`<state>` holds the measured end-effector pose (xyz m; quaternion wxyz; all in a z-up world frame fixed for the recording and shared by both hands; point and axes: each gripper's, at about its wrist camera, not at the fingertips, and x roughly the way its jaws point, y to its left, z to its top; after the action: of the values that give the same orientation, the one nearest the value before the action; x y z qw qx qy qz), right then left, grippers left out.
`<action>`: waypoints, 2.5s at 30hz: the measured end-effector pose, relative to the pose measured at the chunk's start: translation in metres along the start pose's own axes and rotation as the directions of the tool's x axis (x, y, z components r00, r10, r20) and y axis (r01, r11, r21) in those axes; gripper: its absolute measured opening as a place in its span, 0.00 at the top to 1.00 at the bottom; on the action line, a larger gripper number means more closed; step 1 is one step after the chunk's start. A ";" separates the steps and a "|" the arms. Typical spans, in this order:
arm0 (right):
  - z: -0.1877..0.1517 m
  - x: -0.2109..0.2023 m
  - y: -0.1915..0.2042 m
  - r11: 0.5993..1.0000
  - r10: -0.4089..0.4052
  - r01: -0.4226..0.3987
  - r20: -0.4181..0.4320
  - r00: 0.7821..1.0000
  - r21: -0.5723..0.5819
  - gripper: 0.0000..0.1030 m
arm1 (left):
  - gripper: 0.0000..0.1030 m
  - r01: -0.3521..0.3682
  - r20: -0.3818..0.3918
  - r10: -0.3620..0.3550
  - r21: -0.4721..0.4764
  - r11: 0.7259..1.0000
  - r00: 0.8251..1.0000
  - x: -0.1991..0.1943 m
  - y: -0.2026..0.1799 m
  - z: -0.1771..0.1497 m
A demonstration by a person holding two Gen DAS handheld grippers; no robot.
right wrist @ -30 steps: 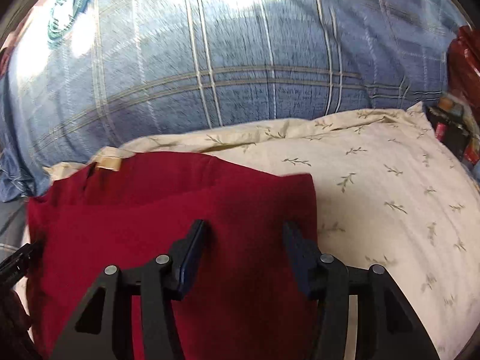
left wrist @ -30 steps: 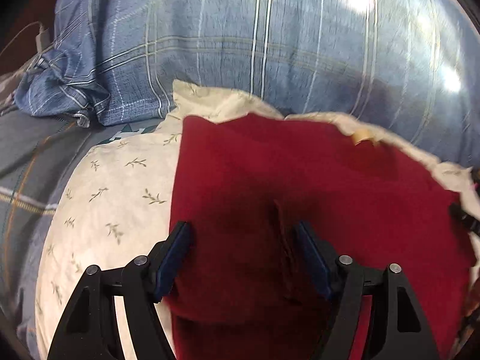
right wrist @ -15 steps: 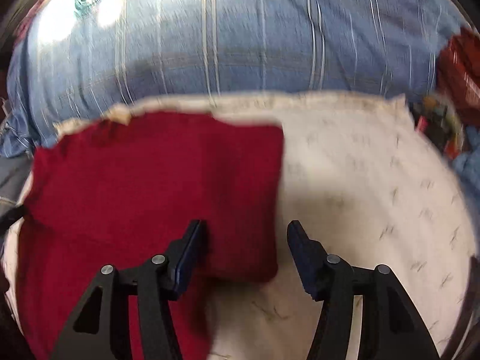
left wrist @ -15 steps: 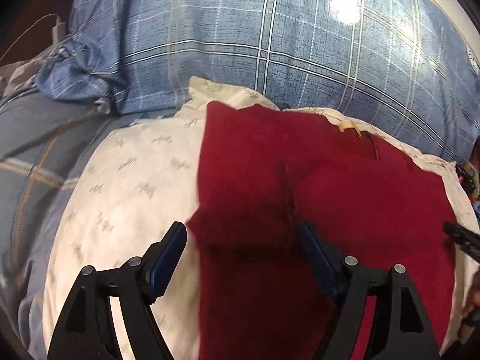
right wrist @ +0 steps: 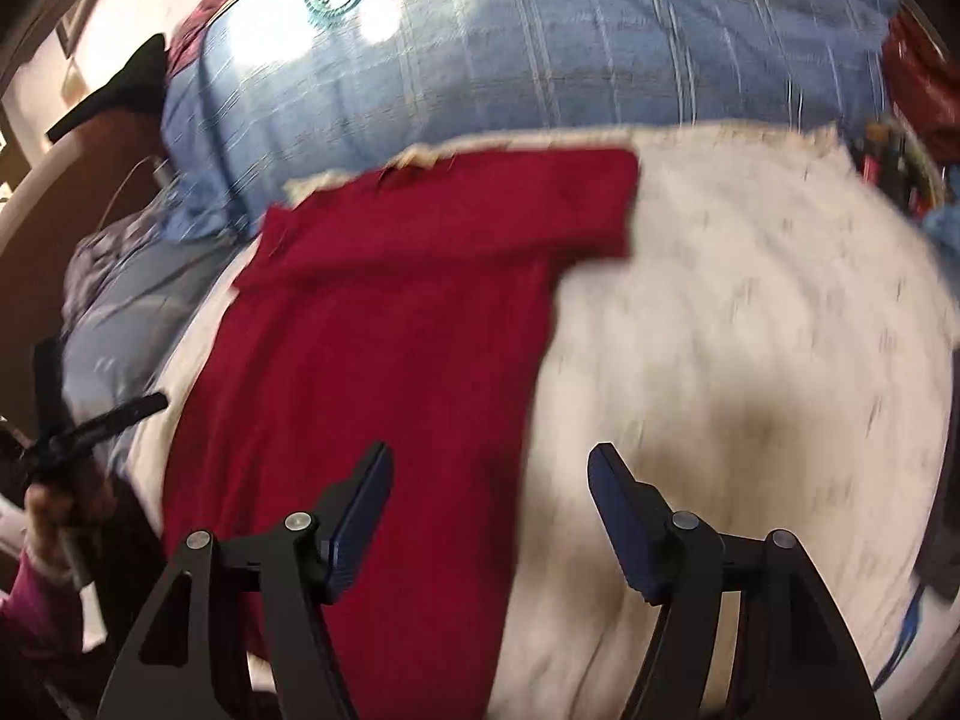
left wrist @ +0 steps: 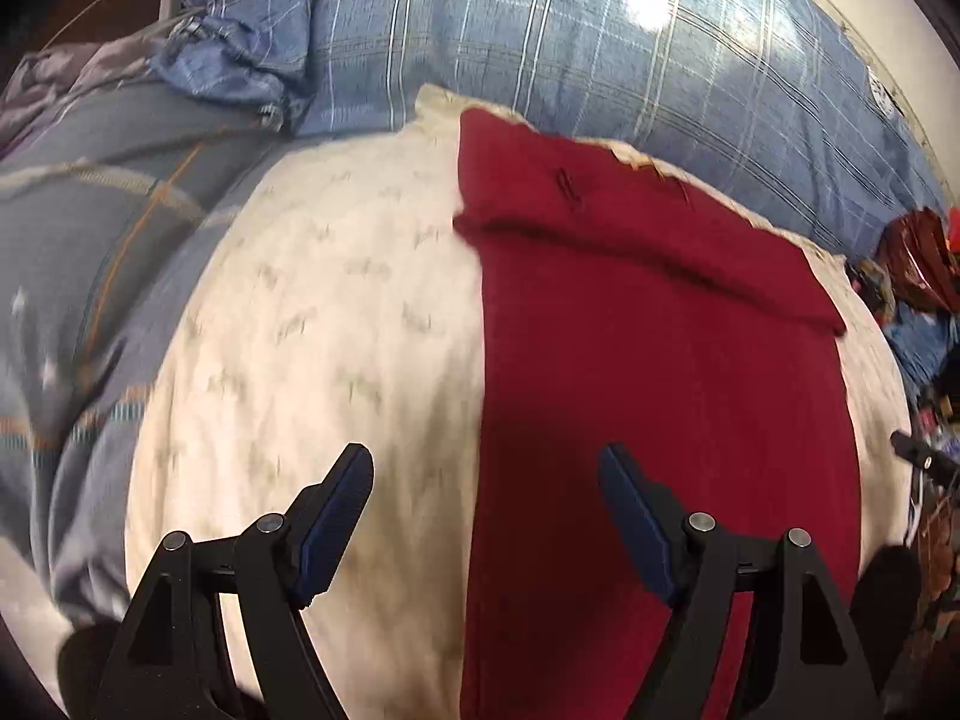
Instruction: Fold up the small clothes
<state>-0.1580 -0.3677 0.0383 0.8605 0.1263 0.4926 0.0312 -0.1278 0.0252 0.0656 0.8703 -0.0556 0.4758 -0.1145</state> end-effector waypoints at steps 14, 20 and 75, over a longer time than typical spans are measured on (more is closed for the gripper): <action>-0.096 0.008 -0.003 0.989 0.146 -0.136 -0.189 0.971 0.065 0.54 | 0.25 0.030 -0.093 -0.031 -0.012 0.999 0.995 -0.021 0.009 -0.069; -0.104 0.013 0.005 0.982 0.186 -0.180 -0.214 0.959 0.050 0.51 | 0.25 0.056 -0.122 -0.057 -0.014 0.998 0.991 -0.018 0.007 -0.085; -0.019 -0.002 0.021 0.918 0.386 -0.391 0.089 0.918 0.060 0.88 | 0.95 0.189 0.045 -0.194 0.095 0.977 0.980 -0.039 -0.013 -0.002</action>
<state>-0.1735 -0.3439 0.0359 0.8496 0.2555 0.4257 0.1777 -0.1518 0.0224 0.0992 0.8695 -0.0648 0.4387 -0.2176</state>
